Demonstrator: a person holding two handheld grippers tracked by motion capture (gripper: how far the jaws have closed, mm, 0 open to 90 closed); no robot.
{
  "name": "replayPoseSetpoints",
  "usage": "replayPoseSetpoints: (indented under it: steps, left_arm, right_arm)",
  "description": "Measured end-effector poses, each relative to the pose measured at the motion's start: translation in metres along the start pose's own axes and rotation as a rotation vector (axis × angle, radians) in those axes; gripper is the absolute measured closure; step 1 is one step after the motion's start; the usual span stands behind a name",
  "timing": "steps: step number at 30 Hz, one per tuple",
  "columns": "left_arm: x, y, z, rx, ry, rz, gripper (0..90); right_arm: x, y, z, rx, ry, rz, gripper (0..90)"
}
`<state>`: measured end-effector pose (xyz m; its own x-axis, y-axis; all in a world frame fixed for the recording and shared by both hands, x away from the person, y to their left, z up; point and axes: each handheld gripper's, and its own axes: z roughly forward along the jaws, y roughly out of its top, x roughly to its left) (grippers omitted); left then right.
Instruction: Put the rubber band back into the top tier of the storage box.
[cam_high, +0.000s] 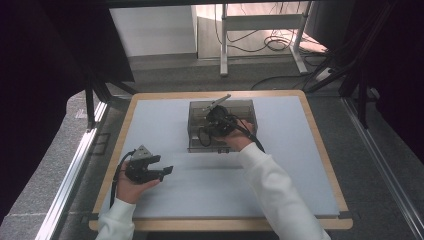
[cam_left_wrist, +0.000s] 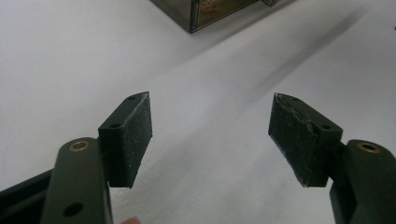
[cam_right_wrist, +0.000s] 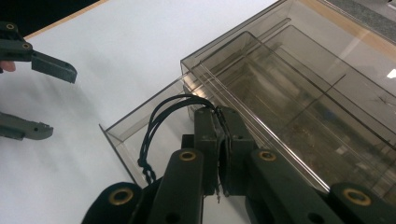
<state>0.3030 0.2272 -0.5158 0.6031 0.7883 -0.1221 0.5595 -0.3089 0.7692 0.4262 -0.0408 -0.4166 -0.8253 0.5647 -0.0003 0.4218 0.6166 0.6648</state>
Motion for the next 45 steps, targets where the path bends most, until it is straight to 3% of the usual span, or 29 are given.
replayPoseSetpoints:
  steps: [4, 7, 13, 19, 29, 45]
  left_arm:
    - [0.0, 0.0, 0.0, 0.0, 0.0, 0.002, 30.8]
    - [0.0, 0.0, 0.0, 0.0, 0.0, 0.0, 30.8]
    - [0.0, 0.0, 0.0, -0.001, 0.001, 0.001, 30.8]
    - [0.0, 0.0, 0.0, 0.0, 0.001, 0.001, 30.7]
    - [0.001, 0.0, -0.001, -0.004, 0.004, 0.002, 30.4]
    - [0.001, 0.0, -0.002, -0.009, 0.008, -0.005, 30.2]
  right_arm:
    - [0.0, 0.001, 0.003, 0.001, -0.001, -0.004, 84.0]
    - [0.001, 0.0, 0.003, 0.003, 0.01, -0.01, 72.8]
    - [0.0, -0.001, -0.004, -0.001, 0.024, -0.01, 61.7]
    - [-0.001, -0.005, -0.011, -0.011, 0.005, -0.01, 59.9]
    - [-0.004, -0.013, -0.024, -0.04, 0.012, -0.002, 53.8]
    - [-0.007, -0.053, -0.066, -0.086, 0.008, 0.006, 50.1]
